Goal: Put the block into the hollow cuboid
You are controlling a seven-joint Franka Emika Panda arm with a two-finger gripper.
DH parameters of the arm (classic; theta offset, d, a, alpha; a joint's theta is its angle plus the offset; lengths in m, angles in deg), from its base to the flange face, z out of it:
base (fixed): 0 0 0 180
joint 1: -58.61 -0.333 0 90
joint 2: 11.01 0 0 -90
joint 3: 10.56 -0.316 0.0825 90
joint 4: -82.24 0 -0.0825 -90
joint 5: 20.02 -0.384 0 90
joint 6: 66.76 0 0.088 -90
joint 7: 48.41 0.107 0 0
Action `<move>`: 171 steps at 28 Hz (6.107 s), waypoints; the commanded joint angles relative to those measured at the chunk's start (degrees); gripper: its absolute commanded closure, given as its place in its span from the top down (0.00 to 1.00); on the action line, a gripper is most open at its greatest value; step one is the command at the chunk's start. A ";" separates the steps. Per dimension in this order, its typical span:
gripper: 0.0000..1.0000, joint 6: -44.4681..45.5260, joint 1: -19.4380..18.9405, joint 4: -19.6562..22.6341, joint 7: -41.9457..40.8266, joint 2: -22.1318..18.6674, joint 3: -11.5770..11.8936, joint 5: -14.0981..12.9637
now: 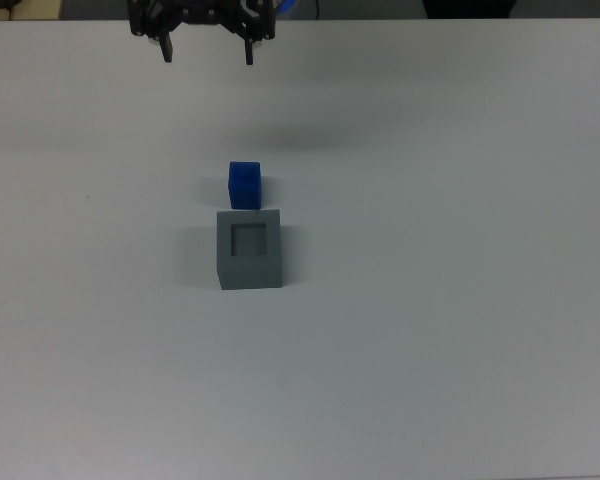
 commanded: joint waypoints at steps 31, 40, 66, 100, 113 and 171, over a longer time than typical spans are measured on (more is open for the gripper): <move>0.98 -25.07 -2.35 19.66 2.86 12.53 -0.03 3.32; 0.77 -24.80 -2.70 18.61 6.54 12.36 -1.08 2.53; 0.38 -12.33 -2.00 3.15 7.35 12.27 -1.44 0.96; 0.39 -12.58 -2.44 -9.60 -1.62 21.67 -1.27 2.09; 0.39 -12.67 -2.52 -9.96 -1.01 23.17 -1.18 2.27; 1.00 -4.06 2.31 3.13 1.90 -3.81 -1.00 1.39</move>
